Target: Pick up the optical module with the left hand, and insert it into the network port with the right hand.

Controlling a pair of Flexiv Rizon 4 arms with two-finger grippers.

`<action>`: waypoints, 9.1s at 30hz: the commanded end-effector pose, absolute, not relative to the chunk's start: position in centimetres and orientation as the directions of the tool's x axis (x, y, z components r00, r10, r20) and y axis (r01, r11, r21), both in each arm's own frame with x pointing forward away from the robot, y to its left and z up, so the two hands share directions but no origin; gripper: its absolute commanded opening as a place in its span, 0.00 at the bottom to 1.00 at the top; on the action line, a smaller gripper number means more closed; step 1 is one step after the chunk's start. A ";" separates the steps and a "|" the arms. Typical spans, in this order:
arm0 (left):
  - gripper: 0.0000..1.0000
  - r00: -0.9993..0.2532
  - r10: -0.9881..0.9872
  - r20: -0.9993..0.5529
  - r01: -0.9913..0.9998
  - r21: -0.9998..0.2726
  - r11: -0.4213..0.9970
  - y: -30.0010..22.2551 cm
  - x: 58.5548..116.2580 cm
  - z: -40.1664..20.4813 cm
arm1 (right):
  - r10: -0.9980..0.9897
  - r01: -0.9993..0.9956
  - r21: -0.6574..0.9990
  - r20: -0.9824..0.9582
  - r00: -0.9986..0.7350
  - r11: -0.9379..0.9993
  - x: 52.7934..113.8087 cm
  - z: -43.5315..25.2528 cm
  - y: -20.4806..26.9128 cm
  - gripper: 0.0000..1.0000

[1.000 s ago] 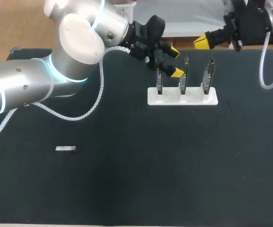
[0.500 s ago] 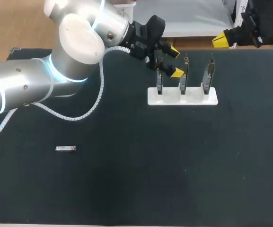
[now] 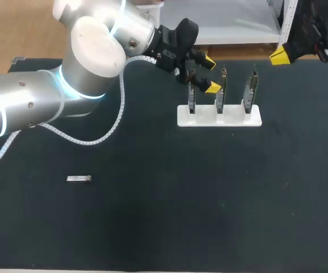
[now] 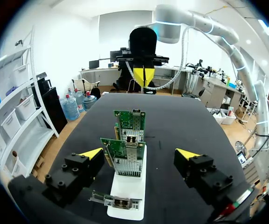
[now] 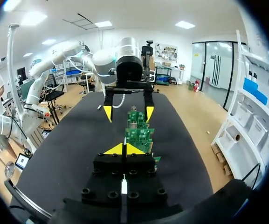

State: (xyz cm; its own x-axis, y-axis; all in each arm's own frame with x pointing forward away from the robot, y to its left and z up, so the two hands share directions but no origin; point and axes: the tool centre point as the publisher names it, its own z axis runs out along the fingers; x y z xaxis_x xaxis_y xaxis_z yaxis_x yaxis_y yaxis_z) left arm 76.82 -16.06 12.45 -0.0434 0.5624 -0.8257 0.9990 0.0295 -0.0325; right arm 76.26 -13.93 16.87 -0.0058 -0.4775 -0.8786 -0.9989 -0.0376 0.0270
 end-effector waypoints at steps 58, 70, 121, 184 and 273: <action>1.00 -0.044 0.565 -0.824 0.999 -0.033 0.030 -16.1 76.9 12.5 | -0.537 -0.996 0.075 -0.843 -0.034 -0.055 77.7 14.7 -13.4 1.00; 1.00 -0.044 0.565 -0.824 0.999 -0.033 0.030 -16.1 76.9 12.5 | -0.537 -0.996 0.075 -0.843 -0.034 -0.055 77.7 14.7 -13.4 1.00; 1.00 0.063 0.835 -0.547 0.936 0.322 0.140 -0.6 70.3 22.5 | -0.537 -0.996 0.075 -0.843 -0.034 -0.055 77.7 14.7 -13.4 1.00; 1.00 -0.099 0.992 0.081 0.994 0.058 0.094 19.5 56.4 1.6 | -0.537 -0.996 0.075 -0.843 -0.034 -0.055 77.7 14.7 -13.4 1.00; 0.00 -0.301 0.789 -0.536 0.912 0.080 0.402 13.7 66.8 7.1 | -0.537 -0.996 0.075 -0.843 -0.034 -0.055 77.7 14.7 -13.4 1.00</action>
State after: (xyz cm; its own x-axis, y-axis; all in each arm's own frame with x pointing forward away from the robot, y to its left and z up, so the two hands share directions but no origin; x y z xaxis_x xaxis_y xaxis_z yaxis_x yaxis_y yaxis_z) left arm 66.07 13.57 6.74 -0.2777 0.8876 -0.3674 0.9354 0.3370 0.1071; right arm 77.68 -13.43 14.64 -0.0344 -0.5364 -0.8433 -0.9955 -0.0559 0.0761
